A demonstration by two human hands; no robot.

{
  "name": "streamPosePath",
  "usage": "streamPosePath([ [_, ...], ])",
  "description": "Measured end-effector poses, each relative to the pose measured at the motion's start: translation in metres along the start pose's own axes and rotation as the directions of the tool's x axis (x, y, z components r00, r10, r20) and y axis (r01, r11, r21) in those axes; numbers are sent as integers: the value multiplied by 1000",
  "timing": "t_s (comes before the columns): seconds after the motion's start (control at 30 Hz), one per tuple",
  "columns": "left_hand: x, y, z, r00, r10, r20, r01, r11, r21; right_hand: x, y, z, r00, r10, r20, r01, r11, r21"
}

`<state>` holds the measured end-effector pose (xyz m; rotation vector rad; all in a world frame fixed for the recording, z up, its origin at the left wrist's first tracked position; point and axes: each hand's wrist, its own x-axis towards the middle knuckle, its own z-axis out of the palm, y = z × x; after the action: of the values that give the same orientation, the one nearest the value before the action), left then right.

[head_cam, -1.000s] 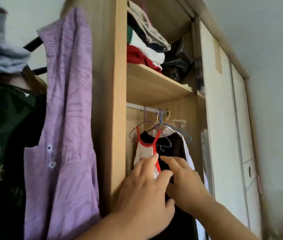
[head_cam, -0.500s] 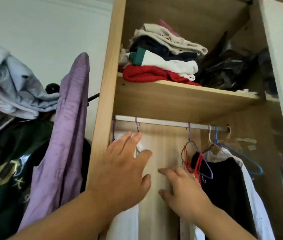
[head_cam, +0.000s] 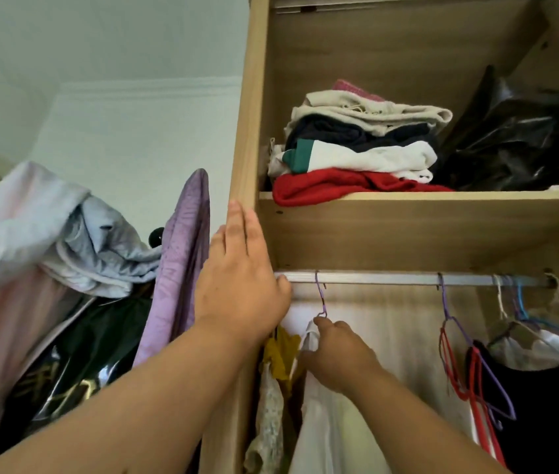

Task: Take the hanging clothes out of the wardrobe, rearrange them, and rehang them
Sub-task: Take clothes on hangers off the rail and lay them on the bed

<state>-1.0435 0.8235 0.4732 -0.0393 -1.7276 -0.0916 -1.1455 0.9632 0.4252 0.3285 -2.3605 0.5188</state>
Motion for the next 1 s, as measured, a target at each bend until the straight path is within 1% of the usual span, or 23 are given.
streamPosePath([
  [0.1, -1, 2, 4, 998, -34, -54, 37, 997, 68, 21, 1, 13, 998, 58, 2, -58, 995, 85],
  [0.2, -1, 0, 8, 996, -30, -79, 39, 994, 105, 38, 7, 31, 994, 100, 36, -103, 990, 98],
  [0.23, 0, 0, 9, 996, -26, -86, 35, 994, 104, 43, 8, 36, 993, 110, 53, -115, 988, 103],
  [0.3, 0, 0, 10, 995, -19, -102, 27, 996, 80, 51, 10, 41, 979, 178, 99, -191, 972, 139],
  [0.37, 0, -1, 11, 992, -25, -121, 29, 999, 31, 59, 12, 40, 963, 233, 131, -258, 939, 229],
  [0.43, 0, -2, 11, 990, -26, -136, 26, 1000, -7, 66, 15, 37, 959, 269, 88, -283, 906, 316],
  [0.5, 1, -4, 13, 988, -25, -150, 21, 999, -29, 73, 18, 33, 957, 289, 16, -279, 907, 315],
  [0.53, 1, -5, 14, 987, -27, -158, 20, 999, -43, 76, 20, 31, 957, 290, 8, -280, 915, 291],
  [0.63, 1, -7, 16, 983, -33, -181, 18, 996, -83, 83, 28, 24, 965, 256, 59, -262, 922, 284],
  [0.7, 1, -7, 17, 981, -29, -190, 11, 995, -94, 85, 35, 19, 973, 232, 2, -222, 926, 306],
  [0.8, 1, -8, 17, 980, -22, -197, 7, 997, -77, 85, 42, 12, 972, 221, -79, -184, 926, 330],
  [1.0, 1, -7, 16, 982, -36, -187, 27, 998, -51, 86, 43, -16, 978, 146, -151, -88, 936, 340],
])
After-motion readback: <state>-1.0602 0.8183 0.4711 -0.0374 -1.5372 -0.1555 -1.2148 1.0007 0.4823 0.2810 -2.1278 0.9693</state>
